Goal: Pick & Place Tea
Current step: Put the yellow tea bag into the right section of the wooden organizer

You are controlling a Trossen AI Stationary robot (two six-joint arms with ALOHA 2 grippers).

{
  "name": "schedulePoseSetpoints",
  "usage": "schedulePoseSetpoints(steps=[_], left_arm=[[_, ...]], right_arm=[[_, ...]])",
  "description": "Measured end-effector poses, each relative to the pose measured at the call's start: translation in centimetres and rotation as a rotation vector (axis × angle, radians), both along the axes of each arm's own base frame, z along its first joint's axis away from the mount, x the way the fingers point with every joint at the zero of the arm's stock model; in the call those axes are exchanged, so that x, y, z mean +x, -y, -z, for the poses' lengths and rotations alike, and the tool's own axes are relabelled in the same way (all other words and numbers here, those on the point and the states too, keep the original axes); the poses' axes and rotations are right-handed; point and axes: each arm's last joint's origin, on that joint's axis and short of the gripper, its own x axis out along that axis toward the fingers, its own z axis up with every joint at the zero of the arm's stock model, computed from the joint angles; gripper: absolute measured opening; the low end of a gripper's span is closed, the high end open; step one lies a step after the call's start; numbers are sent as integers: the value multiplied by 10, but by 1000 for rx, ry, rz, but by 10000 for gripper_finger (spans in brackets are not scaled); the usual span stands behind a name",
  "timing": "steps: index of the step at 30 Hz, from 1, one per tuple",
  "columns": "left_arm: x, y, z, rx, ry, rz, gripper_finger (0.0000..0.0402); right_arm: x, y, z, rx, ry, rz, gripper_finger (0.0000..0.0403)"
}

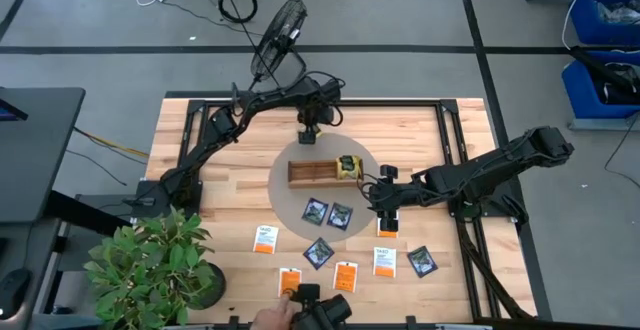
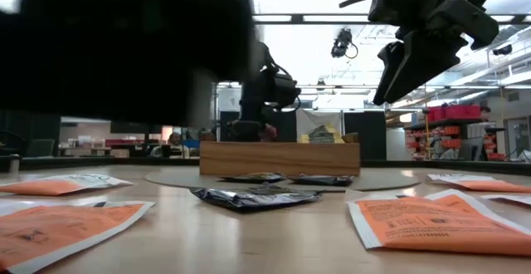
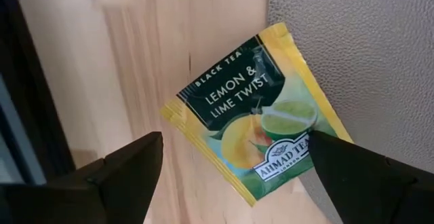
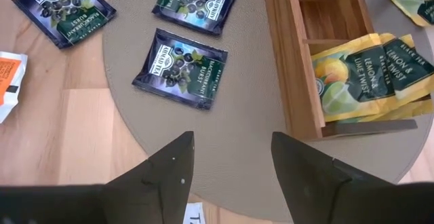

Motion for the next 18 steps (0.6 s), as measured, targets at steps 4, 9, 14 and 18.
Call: schedulePoseSetpoints(steps=[4,9,14,18], left_arm=[[-8,-5,1,-27,-34,-61,373],[-13,-8,-1,-31,-56,-94,373],[-14,-8,-10,-11,-40,-106,373],[-14,-9,-11,27,-53,-107,373]], right_arm=[[0,0,0,5,-2,5,205],[0,0,0,6,-1,6,205],[0,0,0,7,-1,7,205],[0,0,0,7,-1,7,205]])
